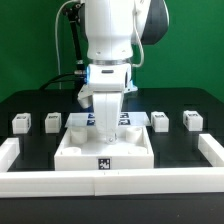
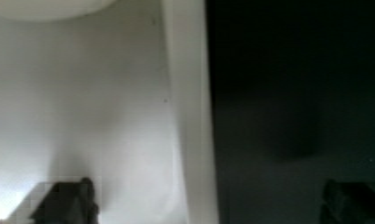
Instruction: Assemble square table
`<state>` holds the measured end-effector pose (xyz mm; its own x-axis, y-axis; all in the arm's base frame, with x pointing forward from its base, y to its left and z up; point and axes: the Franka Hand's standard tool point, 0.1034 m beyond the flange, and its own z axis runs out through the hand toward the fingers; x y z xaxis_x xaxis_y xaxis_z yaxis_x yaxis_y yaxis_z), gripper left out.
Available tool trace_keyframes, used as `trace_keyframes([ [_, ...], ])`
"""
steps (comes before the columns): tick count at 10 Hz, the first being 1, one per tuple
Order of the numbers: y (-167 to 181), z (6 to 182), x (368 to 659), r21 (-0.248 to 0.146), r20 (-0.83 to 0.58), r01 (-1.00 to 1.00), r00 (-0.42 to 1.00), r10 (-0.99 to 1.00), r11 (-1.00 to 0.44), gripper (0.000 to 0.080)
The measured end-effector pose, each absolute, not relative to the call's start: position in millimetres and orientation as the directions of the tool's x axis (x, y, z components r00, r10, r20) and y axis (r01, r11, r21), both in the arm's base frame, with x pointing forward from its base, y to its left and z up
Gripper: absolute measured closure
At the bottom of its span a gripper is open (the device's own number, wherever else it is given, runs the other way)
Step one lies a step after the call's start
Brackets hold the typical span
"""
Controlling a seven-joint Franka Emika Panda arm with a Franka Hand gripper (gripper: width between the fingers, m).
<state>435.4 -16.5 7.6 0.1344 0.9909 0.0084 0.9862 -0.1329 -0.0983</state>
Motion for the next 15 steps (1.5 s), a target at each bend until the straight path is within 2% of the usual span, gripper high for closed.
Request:
trace_keyframes([
  [1,-17,7.6,435,-0.098,0.008,0.986,0.135,0.991,-0.133,0.0327],
  [2,-17,7.6,435,-0.099,0.008,0.986,0.135,0.991,-0.133,0.0327],
  [3,-17,7.5,435,-0.099,0.008,0.986,0.135,0.991,-0.133,0.0503],
  [4,-17,7.5,435,-0.099,0.008,0.986,0.135,0.991,-0.133,0.0503],
  [5,-16,7.9,436,-0.096,0.009,0.987,0.134,0.991,-0.132,0.0703],
  [6,-17,8.7,438,-0.088,0.010,0.987,0.135,0.991,-0.133,0.0733],
  [11,-17,9.0,439,-0.083,0.011,0.989,0.121,0.993,-0.120,0.0733],
  [13,-16,9.6,445,-0.066,0.015,0.997,0.034,0.999,-0.033,0.0733],
  [15,2,8.6,449,-0.038,0.008,0.999,-0.020,1.000,0.021,0.0733],
])
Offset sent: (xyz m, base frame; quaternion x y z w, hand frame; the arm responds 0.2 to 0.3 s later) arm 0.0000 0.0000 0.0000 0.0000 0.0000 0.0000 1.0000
